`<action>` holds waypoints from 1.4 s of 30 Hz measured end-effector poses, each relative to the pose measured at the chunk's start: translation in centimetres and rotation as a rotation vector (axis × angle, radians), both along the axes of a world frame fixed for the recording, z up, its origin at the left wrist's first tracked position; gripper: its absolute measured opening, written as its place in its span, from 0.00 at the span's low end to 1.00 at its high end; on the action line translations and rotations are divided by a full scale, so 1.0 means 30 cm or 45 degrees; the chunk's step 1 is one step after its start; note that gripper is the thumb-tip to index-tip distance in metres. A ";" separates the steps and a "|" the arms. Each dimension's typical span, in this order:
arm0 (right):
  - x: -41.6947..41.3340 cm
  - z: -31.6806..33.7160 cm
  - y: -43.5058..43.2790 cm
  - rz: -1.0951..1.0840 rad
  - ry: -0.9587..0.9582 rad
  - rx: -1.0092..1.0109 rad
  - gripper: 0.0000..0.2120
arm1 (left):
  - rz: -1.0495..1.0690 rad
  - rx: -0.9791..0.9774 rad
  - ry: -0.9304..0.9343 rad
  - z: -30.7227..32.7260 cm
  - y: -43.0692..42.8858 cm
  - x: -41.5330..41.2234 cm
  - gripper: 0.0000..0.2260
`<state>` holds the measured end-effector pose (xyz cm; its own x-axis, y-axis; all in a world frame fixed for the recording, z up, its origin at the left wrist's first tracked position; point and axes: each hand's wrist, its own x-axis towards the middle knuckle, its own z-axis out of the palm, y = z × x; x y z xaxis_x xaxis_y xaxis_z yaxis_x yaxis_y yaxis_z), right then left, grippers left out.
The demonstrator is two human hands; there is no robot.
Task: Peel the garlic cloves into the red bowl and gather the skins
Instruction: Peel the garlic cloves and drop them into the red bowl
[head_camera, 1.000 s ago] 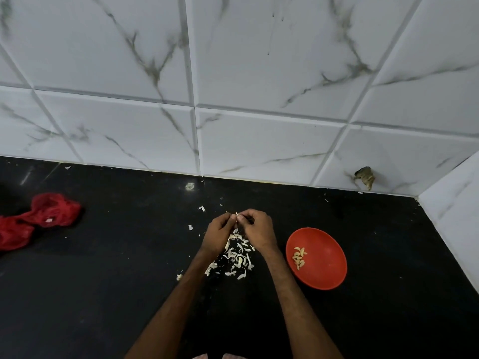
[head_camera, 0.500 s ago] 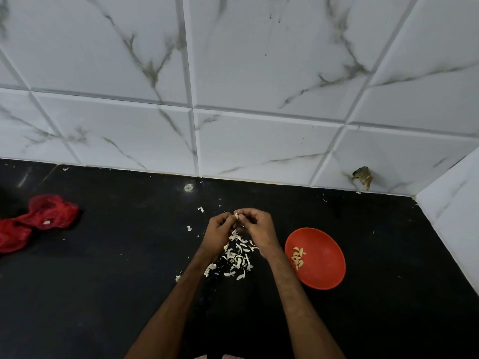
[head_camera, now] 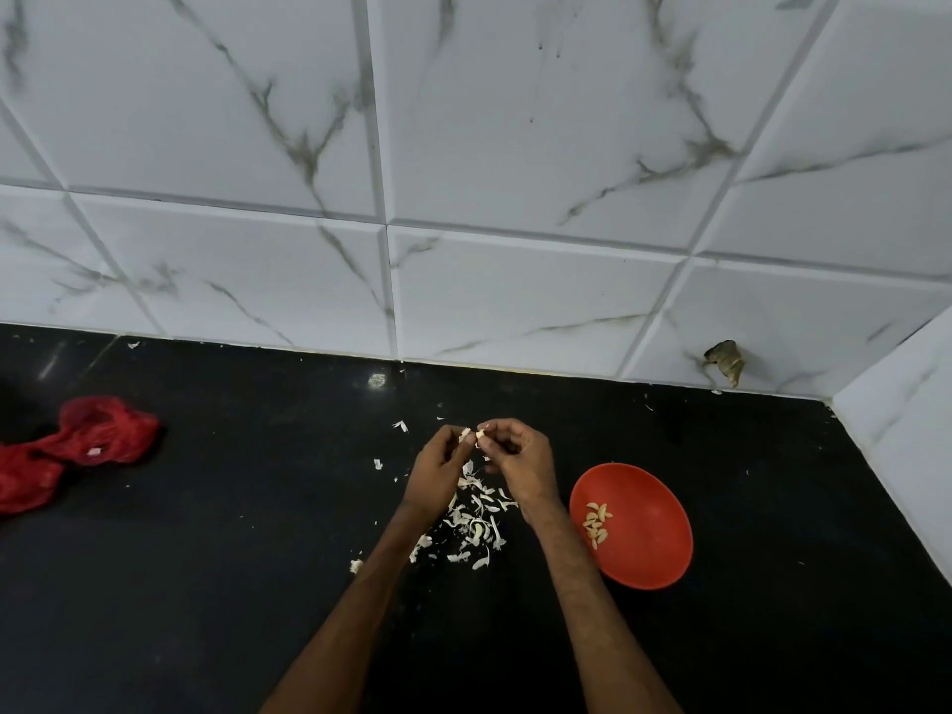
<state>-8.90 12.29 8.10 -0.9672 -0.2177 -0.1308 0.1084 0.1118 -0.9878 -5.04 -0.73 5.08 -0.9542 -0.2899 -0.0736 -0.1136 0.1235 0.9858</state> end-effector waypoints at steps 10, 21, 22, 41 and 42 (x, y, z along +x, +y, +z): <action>-0.007 0.000 0.008 -0.022 0.140 0.093 0.06 | -0.012 0.173 0.017 0.052 0.014 0.002 0.09; -0.006 -0.008 -0.005 0.022 0.313 0.214 0.06 | 0.028 0.240 -0.012 0.072 0.027 -0.001 0.06; -0.007 -0.010 -0.005 0.027 0.318 0.225 0.06 | 0.028 0.237 -0.013 0.069 0.026 -0.001 0.06; 0.000 0.023 -0.010 0.023 0.005 -0.052 0.09 | 0.087 0.246 0.015 0.075 0.016 -0.021 0.11; -0.001 0.022 -0.011 0.021 -0.002 -0.042 0.09 | 0.107 0.256 0.027 0.077 0.016 -0.020 0.11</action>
<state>-8.93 11.97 8.75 -0.9633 -0.2376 -0.1251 0.1086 0.0813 -0.9908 -5.65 -0.24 7.40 -0.9294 -0.3497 -0.1178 -0.0939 -0.0846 0.9920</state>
